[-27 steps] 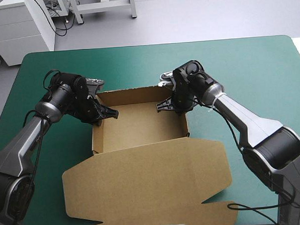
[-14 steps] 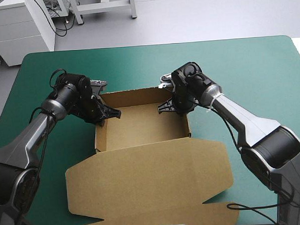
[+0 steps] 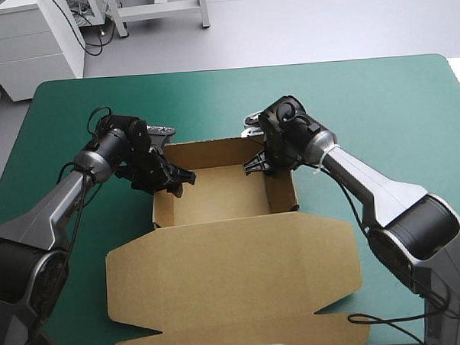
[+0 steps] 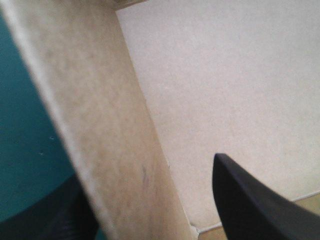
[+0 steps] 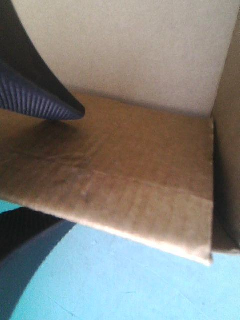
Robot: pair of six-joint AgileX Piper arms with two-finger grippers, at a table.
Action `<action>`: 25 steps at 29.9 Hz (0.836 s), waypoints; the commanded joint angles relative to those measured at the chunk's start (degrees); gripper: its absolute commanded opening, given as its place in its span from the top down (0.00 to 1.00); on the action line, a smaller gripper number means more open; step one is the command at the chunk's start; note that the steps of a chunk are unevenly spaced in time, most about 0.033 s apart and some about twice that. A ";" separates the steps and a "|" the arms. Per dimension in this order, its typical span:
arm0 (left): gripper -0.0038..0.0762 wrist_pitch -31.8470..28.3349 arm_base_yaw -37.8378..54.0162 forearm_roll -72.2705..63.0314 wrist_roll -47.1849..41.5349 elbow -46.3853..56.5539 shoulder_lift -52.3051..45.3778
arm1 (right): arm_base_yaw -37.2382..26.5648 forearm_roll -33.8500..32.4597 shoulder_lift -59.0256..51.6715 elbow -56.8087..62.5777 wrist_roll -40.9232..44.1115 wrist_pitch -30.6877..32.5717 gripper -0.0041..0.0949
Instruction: Fold the box
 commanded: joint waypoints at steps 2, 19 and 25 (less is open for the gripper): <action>0.33 -0.03 -0.27 -0.53 0.11 -2.24 -2.64 | -0.11 -2.20 -3.28 -4.30 -0.05 0.54 0.46; 0.33 8.00 -0.17 8.28 0.38 -21.65 -9.17 | -0.11 -10.02 -11.91 -19.45 -1.89 0.54 0.46; 0.34 8.00 -0.17 11.97 1.52 -21.54 -18.44 | -0.11 -9.76 -14.51 -19.33 -1.90 0.54 0.47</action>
